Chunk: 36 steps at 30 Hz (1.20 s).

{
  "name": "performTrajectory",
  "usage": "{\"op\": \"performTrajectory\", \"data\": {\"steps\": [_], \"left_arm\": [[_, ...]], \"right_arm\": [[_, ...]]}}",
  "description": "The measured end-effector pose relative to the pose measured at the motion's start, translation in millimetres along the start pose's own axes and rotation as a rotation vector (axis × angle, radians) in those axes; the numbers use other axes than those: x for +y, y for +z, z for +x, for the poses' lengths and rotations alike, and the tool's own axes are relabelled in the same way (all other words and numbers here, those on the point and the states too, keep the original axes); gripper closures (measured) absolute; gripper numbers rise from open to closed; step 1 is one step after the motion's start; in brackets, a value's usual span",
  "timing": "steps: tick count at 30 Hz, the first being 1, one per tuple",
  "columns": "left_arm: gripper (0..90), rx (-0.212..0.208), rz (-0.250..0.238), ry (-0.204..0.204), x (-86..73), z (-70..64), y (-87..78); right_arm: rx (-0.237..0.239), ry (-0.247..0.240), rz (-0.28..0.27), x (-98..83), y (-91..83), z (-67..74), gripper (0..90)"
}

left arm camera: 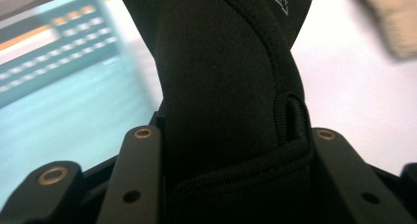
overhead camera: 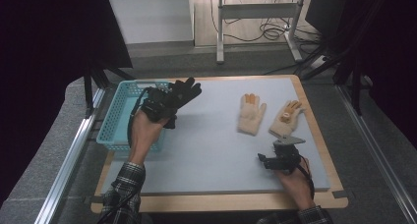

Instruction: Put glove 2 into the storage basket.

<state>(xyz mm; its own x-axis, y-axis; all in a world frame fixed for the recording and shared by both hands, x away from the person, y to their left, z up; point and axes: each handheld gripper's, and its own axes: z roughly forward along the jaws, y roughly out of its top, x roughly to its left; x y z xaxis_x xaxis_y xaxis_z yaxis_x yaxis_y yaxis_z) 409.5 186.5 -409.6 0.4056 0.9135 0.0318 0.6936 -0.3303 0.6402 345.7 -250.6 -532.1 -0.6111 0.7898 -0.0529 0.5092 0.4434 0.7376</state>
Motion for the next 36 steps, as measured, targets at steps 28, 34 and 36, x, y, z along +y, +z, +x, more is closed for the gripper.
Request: {"op": "performTrajectory", "data": {"steps": [28, 34, 36], "left_arm": [[56.1, 0.245, 0.353, -0.277, -56.0, 127.8, 74.1], [47.6, 0.348, 0.412, -0.238, -61.7, 134.1, 79.4], [36.6, 0.348, 0.425, -0.214, -62.5, 134.3, 79.0]], "right_arm": [[0.003, 0.001, 0.0, 0.1, 0.2, -0.2, 20.9], [0.004, 0.001, 0.001, 0.1, 0.2, -0.2, 20.8], [0.004, 0.001, 0.001, 0.1, 0.3, -0.3, 20.8]]}}
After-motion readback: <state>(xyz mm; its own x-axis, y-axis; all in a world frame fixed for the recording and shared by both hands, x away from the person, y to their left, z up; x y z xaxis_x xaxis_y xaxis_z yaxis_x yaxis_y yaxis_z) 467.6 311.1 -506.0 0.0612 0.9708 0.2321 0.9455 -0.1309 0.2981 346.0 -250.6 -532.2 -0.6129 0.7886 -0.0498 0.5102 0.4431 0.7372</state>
